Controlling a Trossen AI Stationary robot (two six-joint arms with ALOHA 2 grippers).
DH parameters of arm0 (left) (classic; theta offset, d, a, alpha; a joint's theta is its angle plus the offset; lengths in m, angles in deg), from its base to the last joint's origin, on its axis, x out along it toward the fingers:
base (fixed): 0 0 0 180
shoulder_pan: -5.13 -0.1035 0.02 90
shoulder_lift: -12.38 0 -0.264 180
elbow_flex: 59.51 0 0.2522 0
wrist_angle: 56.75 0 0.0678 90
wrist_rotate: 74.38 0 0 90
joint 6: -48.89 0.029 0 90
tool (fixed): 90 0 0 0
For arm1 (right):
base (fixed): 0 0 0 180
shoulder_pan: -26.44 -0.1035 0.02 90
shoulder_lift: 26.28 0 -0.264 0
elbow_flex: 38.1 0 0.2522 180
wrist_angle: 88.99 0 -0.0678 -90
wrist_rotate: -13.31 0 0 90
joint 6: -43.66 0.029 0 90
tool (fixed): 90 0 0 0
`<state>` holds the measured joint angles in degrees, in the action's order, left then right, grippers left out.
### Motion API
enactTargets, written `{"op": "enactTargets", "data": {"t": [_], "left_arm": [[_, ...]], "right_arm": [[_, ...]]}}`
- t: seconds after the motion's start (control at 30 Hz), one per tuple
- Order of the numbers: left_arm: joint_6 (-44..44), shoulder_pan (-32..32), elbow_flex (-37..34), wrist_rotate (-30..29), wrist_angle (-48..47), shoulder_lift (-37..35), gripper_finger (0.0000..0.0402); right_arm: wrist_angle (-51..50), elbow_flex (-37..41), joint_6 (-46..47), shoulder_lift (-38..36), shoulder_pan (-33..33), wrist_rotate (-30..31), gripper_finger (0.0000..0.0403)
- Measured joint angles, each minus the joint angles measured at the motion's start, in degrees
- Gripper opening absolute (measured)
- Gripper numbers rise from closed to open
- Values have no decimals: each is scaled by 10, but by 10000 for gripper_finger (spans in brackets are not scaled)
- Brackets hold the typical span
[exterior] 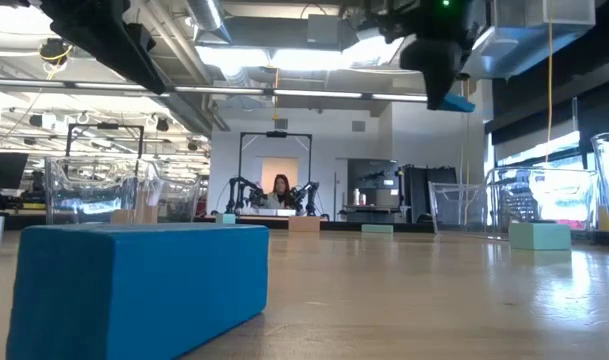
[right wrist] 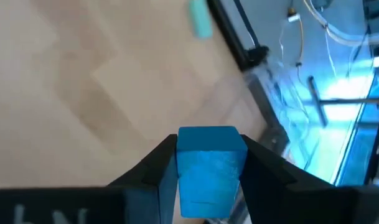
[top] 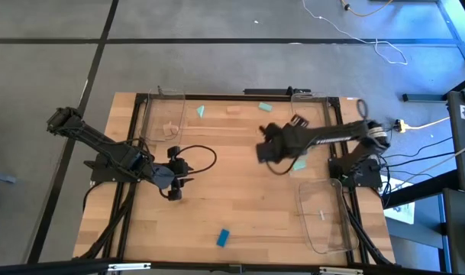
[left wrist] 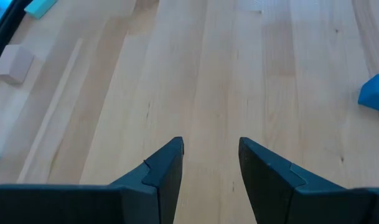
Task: Sort & place blocks by color
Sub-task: Put the bottom right blue block into the top right transparent bin
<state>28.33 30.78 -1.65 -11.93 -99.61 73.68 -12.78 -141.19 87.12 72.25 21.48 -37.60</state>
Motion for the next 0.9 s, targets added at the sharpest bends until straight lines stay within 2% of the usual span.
{"op": "enactTargets", "data": {"t": [0.27, 0.43, 0.7, 0.9], "left_arm": [[0, 0, 0, 0, 1, 0, 149], [-10, 0, 0, 0, 1, 0, 149], [-18, 0, 0, 0, 1, 0, 149], [-19, 0, 0, 0, 1, 0, 149]], "right_arm": [[3, 145, 29, -144, 105, 3, 134], [67, 228, 40, -208, 177, -5, 134], [228, 336, -18, -220, 277, -69, 134], [363, 396, -65, -218, 317, -136, 134]]}}
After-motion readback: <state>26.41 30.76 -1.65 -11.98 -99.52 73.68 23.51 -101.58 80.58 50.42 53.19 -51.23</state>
